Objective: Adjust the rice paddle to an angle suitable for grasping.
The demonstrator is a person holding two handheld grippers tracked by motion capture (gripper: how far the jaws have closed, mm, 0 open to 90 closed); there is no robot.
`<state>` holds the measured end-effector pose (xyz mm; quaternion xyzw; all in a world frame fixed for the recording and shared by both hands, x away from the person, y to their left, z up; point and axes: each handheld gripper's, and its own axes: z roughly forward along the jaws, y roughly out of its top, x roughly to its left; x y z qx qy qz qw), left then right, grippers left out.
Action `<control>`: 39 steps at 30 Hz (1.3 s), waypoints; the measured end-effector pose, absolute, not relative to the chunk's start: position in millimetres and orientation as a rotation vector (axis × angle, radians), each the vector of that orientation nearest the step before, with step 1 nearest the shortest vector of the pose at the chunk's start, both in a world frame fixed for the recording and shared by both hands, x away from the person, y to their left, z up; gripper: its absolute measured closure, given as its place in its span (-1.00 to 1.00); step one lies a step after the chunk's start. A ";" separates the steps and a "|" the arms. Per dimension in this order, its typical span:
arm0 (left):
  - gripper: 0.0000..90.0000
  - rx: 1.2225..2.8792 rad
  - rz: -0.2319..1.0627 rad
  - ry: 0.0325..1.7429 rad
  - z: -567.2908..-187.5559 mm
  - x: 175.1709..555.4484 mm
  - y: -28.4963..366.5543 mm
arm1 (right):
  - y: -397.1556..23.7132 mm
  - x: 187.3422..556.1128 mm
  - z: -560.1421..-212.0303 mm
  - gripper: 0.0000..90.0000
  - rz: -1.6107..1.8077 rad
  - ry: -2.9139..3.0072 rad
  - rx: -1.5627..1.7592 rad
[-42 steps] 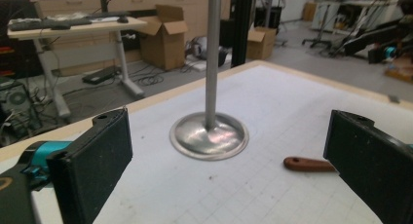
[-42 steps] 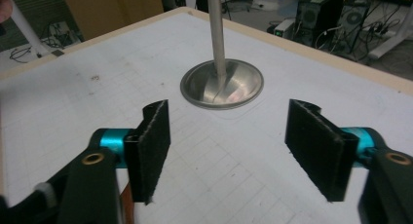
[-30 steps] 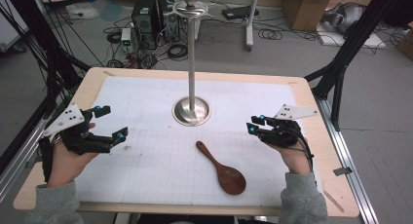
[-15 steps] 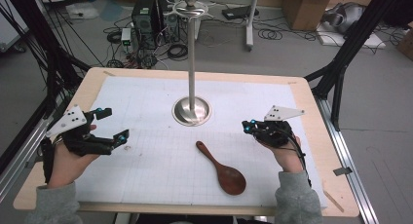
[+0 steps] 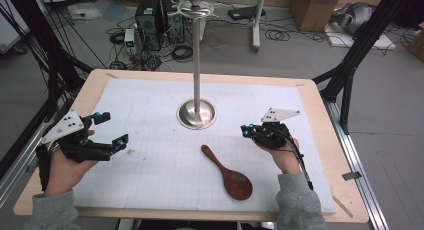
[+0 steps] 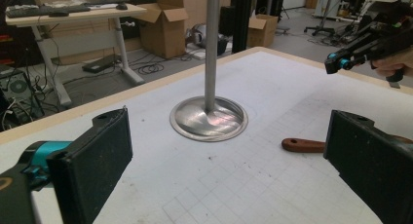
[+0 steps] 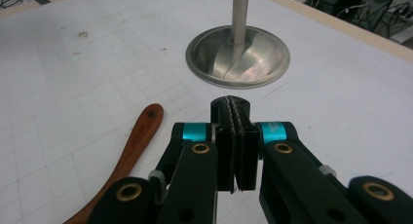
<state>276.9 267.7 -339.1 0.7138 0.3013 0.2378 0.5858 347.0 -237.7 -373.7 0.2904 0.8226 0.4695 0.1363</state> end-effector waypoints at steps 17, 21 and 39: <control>-0.91 1.668 0.565 0.705 -339.7 275.0 269.0 | -214.0 356.0 -396.5 0.99 1.259 2.457 0.827; -0.91 1.667 0.562 0.704 -339.9 275.2 268.6 | -211.6 357.1 -399.5 1.00 1.271 2.476 0.824; -0.91 1.681 0.554 0.703 -341.7 275.5 266.3 | -188.0 357.3 -418.2 1.00 1.228 2.614 0.722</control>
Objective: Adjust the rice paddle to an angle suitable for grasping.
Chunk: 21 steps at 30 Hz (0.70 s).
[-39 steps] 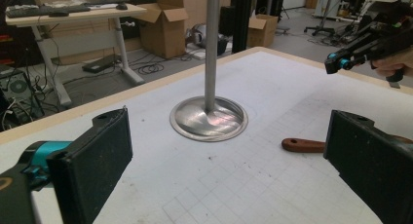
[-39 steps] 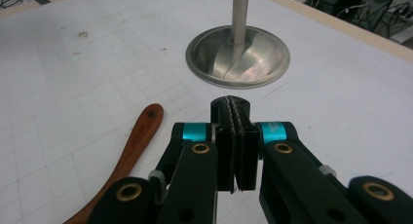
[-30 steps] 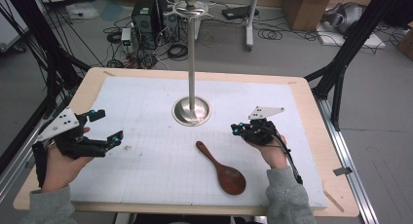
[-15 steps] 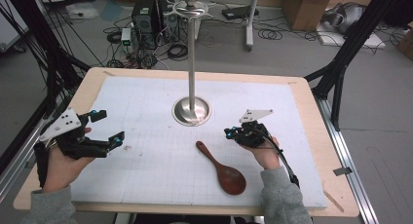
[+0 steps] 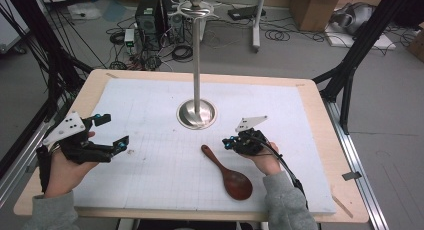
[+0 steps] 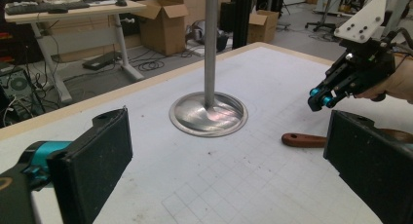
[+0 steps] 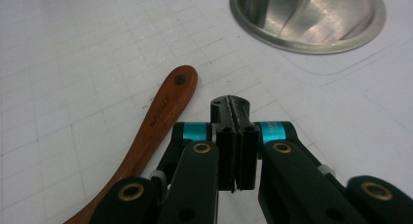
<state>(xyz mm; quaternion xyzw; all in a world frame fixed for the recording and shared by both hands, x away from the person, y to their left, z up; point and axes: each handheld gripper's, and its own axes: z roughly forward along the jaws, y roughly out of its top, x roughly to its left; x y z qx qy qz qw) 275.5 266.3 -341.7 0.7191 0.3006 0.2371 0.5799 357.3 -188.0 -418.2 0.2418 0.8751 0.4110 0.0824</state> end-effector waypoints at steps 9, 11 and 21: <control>-0.91 1.685 0.554 0.710 -343.2 275.6 267.0 | -178.4 357.5 -428.1 1.00 1.183 2.670 0.688; -0.91 1.686 0.554 0.711 -343.8 275.7 266.3 | -176.4 357.4 -429.7 1.00 1.179 2.684 0.687; -0.91 1.694 0.550 0.715 -345.5 276.0 265.4 | -166.4 356.1 -434.7 1.00 1.153 2.739 0.682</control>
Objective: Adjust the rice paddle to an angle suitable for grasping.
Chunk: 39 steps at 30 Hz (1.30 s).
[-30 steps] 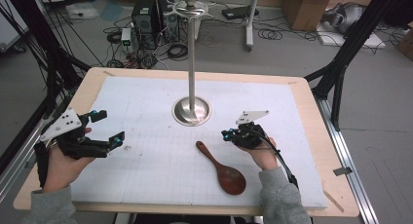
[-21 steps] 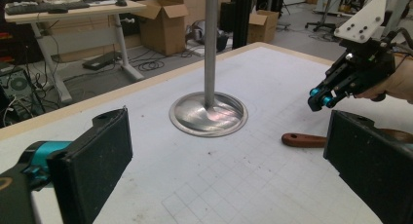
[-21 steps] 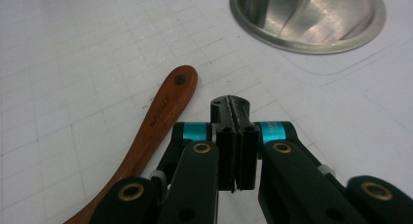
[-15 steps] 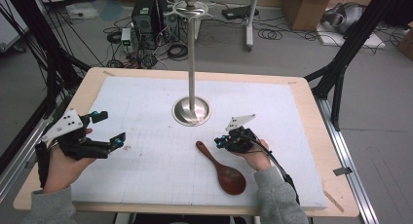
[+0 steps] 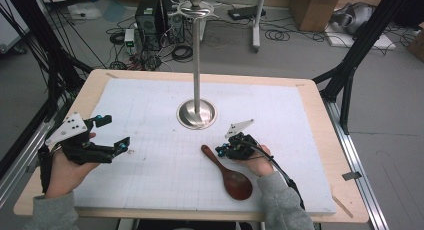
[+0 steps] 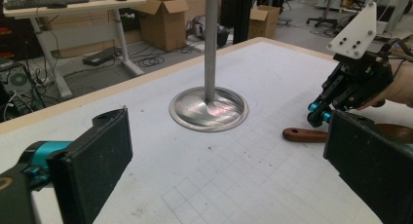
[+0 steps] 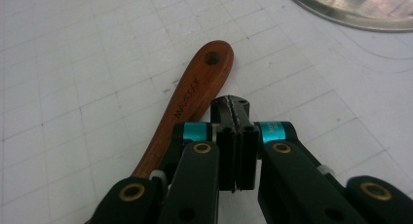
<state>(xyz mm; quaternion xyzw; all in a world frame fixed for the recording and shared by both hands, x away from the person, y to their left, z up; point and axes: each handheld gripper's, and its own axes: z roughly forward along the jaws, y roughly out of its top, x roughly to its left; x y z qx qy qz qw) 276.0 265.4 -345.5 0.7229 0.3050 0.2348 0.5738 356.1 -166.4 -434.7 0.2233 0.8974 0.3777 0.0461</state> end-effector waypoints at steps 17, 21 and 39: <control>-0.91 1.705 0.545 0.721 -348.0 277.6 265.0 | -154.1 352.1 -434.7 1.00 1.093 2.777 0.663; -0.91 1.713 0.543 0.728 -349.4 278.4 265.3 | -151.5 351.2 -434.4 1.00 1.090 2.787 0.651; -0.91 1.722 0.557 0.750 -351.7 274.5 270.3 | -135.3 347.9 -432.8 1.00 1.080 2.839 0.571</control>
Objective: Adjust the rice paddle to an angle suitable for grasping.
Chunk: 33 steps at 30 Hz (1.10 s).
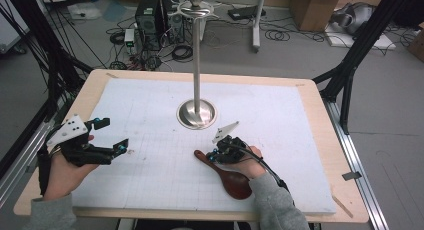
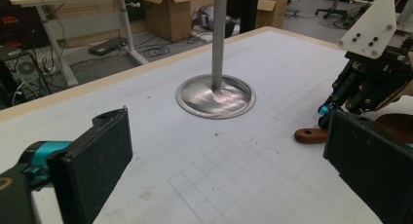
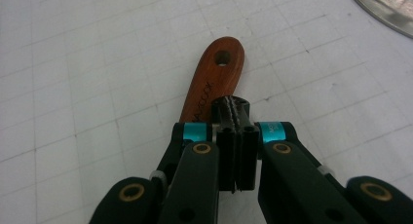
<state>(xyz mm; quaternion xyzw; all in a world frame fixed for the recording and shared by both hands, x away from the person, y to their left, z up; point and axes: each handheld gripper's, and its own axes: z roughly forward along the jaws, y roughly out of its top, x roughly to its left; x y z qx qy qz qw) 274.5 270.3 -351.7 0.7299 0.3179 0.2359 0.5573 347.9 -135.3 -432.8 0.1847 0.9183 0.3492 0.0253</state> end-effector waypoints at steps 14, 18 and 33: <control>-0.91 1.724 0.556 0.756 -352.4 273.5 270.9 | -122.1 341.8 -432.3 1.00 1.078 2.883 0.487; -0.91 1.714 0.552 0.744 -349.6 271.5 269.9 | -121.0 340.8 -432.2 1.00 1.071 2.883 0.481; -0.91 1.711 0.558 0.753 -350.6 272.6 272.8 | -126.5 339.4 -422.4 0.57 1.134 2.838 0.505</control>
